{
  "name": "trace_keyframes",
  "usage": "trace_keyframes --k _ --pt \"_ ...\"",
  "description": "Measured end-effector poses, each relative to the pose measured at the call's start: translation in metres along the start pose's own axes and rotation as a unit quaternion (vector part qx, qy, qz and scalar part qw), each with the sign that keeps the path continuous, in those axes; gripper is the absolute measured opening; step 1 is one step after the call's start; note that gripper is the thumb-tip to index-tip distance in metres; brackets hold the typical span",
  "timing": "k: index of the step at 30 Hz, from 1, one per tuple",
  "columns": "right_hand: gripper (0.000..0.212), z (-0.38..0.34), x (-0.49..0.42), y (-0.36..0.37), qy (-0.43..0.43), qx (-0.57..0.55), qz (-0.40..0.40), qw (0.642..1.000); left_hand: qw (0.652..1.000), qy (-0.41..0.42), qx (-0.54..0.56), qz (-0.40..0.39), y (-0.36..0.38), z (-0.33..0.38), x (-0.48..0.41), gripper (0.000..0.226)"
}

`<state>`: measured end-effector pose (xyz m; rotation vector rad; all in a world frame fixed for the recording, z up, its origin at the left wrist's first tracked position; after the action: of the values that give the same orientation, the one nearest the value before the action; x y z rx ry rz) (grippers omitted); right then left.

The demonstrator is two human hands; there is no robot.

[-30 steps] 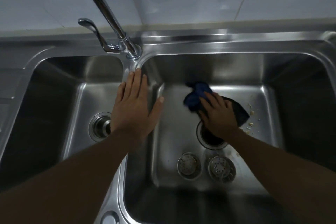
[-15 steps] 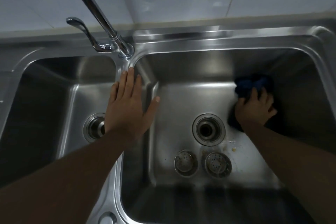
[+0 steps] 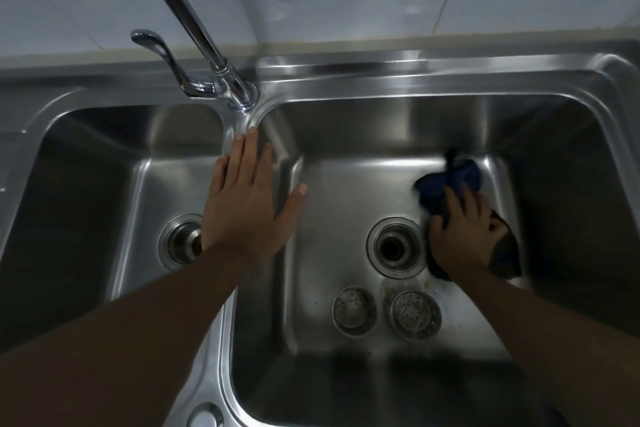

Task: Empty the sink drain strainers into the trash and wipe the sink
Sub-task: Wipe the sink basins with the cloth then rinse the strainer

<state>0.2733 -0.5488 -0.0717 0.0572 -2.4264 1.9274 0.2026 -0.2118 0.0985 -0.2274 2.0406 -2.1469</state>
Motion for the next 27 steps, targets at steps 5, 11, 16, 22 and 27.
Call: trace_keyframes --k 5,11,16,22,27 --pt "0.059 -0.031 0.019 0.01 -0.259 0.048 -0.06 0.963 1.0 0.001 0.0 0.001 -0.001 0.001 0.0 0.089" --pt "0.062 -0.073 -0.031 0.015 -0.029 -0.008 -0.037 0.999 1.0 -0.002 0.004 -0.005 -0.003 0.002 0.001 0.088" --pt "0.063 -0.172 -0.007 0.038 -0.144 0.011 -0.062 0.988 1.0 0.004 0.01 -0.012 -0.003 0.002 0.001 0.083" --pt "0.059 -0.254 0.027 0.062 -0.402 0.024 -0.126 0.907 1.0 0.011 0.01 -0.023 -0.001 0.0 0.001 0.081" --pt "0.062 -0.173 -0.009 0.032 -0.402 0.053 -0.085 0.91 1.0 0.016 0.002 -0.026 0.001 -0.001 0.001 0.086"
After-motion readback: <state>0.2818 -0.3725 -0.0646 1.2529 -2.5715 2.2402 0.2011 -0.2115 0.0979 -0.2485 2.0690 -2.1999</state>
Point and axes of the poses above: each hand's wrist, its own x-axis away from the middle knuckle, its own y-axis out of the palm, z = x × y, the point moved 10 cm from there along -x, towards the middle knuckle, and after that the axes turned 3 degrees about z, right-handed, at the moved point
